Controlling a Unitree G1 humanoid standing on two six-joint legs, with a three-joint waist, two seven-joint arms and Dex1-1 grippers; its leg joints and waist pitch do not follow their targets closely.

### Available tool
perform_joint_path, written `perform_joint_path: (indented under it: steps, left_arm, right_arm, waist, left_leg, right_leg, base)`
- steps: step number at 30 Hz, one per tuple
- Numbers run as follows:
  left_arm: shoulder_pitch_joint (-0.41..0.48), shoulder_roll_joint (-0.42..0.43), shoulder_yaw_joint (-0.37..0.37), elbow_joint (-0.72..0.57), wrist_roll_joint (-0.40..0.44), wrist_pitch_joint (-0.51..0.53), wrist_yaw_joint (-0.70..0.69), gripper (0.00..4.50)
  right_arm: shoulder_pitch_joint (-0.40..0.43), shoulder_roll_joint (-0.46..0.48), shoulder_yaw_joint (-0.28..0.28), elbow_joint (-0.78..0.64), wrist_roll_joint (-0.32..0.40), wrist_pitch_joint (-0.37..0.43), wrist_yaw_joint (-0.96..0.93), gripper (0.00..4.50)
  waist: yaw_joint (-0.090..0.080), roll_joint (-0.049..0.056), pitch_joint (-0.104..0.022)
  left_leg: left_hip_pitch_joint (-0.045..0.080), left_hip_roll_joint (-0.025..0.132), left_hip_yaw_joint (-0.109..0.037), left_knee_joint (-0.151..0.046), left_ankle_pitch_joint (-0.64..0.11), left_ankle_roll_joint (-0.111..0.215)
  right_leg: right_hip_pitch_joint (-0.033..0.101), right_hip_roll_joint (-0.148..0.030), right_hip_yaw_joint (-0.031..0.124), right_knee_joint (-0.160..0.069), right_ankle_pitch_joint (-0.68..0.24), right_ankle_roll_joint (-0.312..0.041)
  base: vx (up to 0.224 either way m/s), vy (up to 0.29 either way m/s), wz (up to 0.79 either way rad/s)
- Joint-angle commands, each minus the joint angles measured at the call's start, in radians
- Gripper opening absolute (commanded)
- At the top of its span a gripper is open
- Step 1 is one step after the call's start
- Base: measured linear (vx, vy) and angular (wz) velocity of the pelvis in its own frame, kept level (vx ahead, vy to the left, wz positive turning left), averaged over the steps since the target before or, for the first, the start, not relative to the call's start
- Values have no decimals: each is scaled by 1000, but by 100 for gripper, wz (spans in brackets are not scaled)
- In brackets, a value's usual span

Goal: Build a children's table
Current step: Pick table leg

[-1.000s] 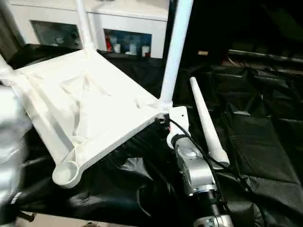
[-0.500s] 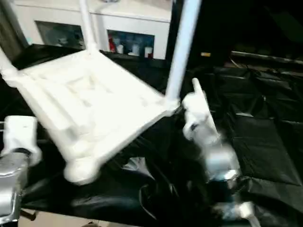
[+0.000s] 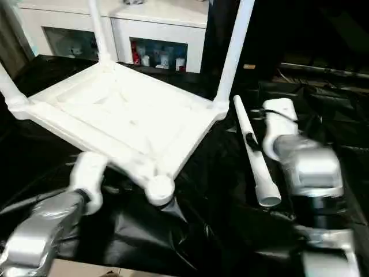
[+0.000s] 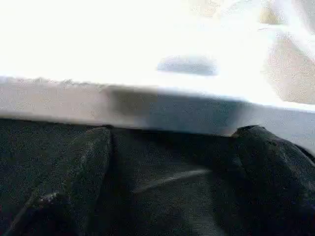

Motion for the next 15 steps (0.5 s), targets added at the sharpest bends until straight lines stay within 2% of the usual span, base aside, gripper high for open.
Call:
perform_joint_path:
  steps: [1,4,7,8,13,15]
  left_arm:
    - [-7,11,-19,-9,-21,-8,-37,449]
    - [-1,45,-20,-36,-46,-13,-90,449]
    - [6,120,-22,-91,-88,-22,-185,449]
    - [6,140,-18,-117,-109,-23,-216,449]
    - [-7,185,-5,-187,-169,-28,-289,449]
    - [-23,197,-4,-212,-195,-14,-310,450]
  right_arm:
    - [-2,-18,9,2,23,41,27,447]
    - [15,-21,4,14,57,80,65,447]
    - [39,-30,32,36,69,119,98,447]
    - [44,-28,35,46,73,125,105,447]
    - [48,-29,43,80,89,145,113,447]
    - [48,-25,39,107,87,141,111,420]
  waist:
    - [0,2,-60]
    - [2,0,-60]
    - [2,-3,-61]
    - [2,3,-58]
    - [1,1,-57]
    - [1,0,-56]
  left_leg:
    - [0,-13,13,-56,-188,-2]
    - [0,-12,13,-55,-183,2]
    - [-1,-12,13,-55,-175,4]
    - [2,-10,14,-57,-189,-4]
    - [3,-10,15,-57,-198,-12]
    - [3,-11,15,-56,-205,-16]
  right_leg:
    - [56,-28,33,-76,-190,-118]
    - [57,-31,32,-75,-208,-135]
    - [58,-32,32,-73,-208,-140]
    - [53,-31,32,-75,-226,-145]
    - [54,-31,33,-72,-224,-155]
    - [54,-31,33,-75,-251,-146]
  base:
    - [0,0,0]
    - [0,0,0]
    - [0,0,0]
    - [0,0,0]
    - [0,0,0]
    - [0,0,0]
